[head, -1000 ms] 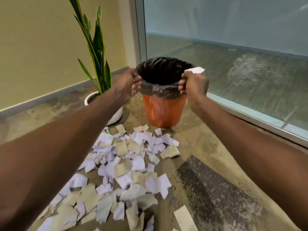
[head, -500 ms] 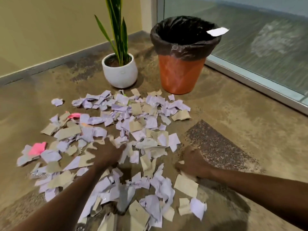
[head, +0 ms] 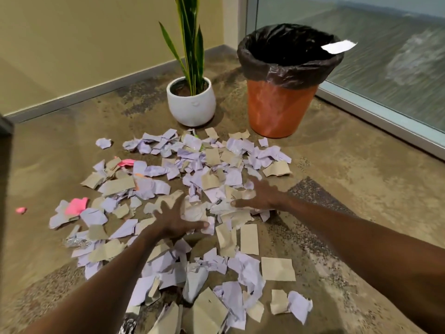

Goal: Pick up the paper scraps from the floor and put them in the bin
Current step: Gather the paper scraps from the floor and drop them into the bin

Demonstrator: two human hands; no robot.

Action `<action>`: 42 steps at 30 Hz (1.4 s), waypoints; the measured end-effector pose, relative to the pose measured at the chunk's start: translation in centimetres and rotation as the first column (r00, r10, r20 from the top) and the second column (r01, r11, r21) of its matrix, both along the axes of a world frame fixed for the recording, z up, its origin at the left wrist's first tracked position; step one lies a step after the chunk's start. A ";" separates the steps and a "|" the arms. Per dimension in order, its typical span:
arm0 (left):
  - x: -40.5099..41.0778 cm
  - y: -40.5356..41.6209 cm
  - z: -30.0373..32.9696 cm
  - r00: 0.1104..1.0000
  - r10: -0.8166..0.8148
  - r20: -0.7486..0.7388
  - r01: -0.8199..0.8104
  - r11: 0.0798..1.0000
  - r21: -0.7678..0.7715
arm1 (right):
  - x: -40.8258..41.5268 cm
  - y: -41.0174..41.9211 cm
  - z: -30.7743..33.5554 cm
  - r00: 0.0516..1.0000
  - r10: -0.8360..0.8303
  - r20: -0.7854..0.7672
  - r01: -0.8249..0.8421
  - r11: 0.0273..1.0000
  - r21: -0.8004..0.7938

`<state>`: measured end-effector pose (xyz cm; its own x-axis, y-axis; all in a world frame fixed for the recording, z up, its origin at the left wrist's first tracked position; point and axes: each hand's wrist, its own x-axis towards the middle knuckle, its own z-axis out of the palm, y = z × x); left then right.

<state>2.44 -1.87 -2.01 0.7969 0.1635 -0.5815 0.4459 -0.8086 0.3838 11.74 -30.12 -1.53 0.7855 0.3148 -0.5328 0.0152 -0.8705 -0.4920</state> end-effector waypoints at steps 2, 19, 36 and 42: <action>0.1 -0.8 -0.1 0.987 -0.154 0.036 0.151 0.986 0.070 | -0.6 1.7 -0.1 0.984 0.177 -0.019 -0.178 0.983 -0.054; -0.9 -5.3 0.3 0.862 -0.456 0.220 0.357 0.856 0.374 | -5.4 5.1 -1.8 0.916 0.285 0.282 -0.273 0.958 -0.082; 1.8 -3.6 8.2 0.702 0.531 0.474 -0.355 0.838 -0.414 | 0.7 -0.6 7.3 0.901 -0.194 -0.388 0.402 0.712 0.576; 5.8 -5.8 12.9 0.563 0.756 0.333 -0.347 0.583 -0.735 | 2.8 -1.7 11.7 0.844 -0.252 -0.473 0.533 0.484 0.694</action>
<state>8.24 -7.65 10.92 0.8279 0.5247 -0.1979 0.2442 -0.0196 0.9695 14.54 -31.78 10.20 0.8025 0.4007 -0.4422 -0.4777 -0.0127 -0.8784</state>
